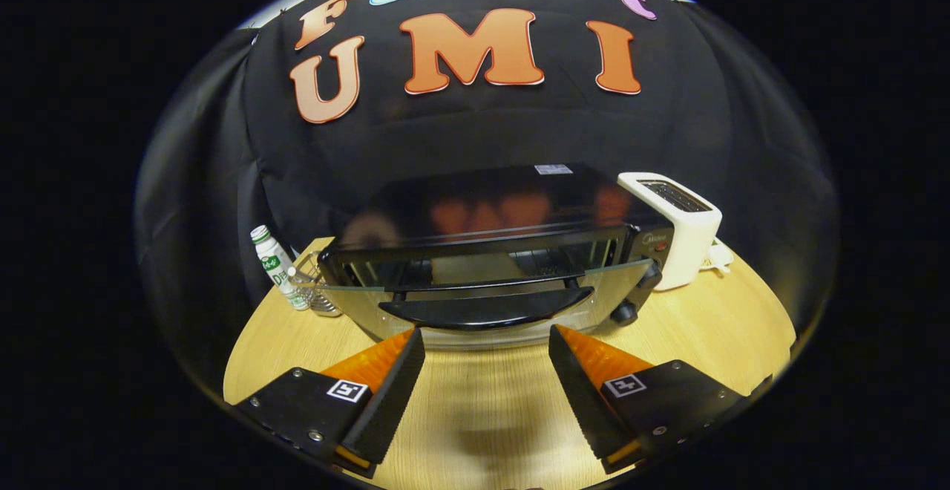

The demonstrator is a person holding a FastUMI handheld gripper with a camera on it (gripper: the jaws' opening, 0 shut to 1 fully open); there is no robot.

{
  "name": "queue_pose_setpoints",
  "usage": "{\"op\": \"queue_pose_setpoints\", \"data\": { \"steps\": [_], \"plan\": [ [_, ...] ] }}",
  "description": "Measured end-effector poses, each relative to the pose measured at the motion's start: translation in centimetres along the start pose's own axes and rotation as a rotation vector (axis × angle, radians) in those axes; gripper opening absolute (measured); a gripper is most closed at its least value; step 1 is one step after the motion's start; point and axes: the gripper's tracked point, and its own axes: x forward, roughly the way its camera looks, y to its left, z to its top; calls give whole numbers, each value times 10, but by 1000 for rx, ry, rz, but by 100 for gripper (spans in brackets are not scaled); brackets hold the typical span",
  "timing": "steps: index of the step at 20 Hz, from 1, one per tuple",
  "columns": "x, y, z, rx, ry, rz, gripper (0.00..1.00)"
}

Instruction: Open the toaster oven, put the food inside, and close the toaster oven door.

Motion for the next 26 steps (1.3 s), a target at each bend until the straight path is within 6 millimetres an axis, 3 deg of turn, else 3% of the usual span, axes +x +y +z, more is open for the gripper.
{"op": "queue_pose_setpoints", "data": {
  "steps": [2,7,10,20,24,26],
  "plan": [
    [6,-2,15,6,-17,0,100],
    [-25,-13,32,34,-43,9,99],
    [-56,-37,59,14,-83,-22,100],
    [-208,-115,210,-19,-395,-174,99],
    [-249,-133,227,-4,-450,-210,99],
    [-257,-137,224,11,-455,-214,99]
  ]
}}
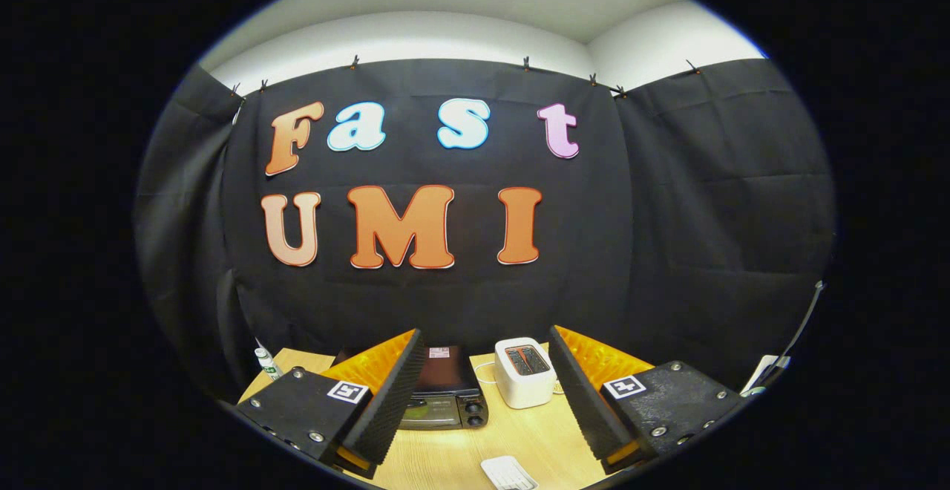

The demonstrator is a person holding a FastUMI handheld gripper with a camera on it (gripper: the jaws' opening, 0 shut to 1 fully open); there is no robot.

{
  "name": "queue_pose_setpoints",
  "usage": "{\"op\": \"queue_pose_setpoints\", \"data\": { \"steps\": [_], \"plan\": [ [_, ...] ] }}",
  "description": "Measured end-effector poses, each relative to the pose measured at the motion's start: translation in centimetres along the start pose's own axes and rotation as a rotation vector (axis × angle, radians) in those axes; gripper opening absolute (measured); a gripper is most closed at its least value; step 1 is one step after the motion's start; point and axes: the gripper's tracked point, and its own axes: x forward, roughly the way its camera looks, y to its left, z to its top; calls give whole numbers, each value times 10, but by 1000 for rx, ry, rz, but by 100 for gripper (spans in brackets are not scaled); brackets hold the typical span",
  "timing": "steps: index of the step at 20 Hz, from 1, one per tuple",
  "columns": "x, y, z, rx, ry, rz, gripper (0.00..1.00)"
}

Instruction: Open the toaster oven, put the food inside, and close the toaster oven door.

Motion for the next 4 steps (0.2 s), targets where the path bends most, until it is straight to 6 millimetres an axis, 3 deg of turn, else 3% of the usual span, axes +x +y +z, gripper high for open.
{"op": "queue_pose_setpoints", "data": {
  "steps": [4],
  "plan": [
    [-4,-5,-9,37,20,11,99]
  ]
}}
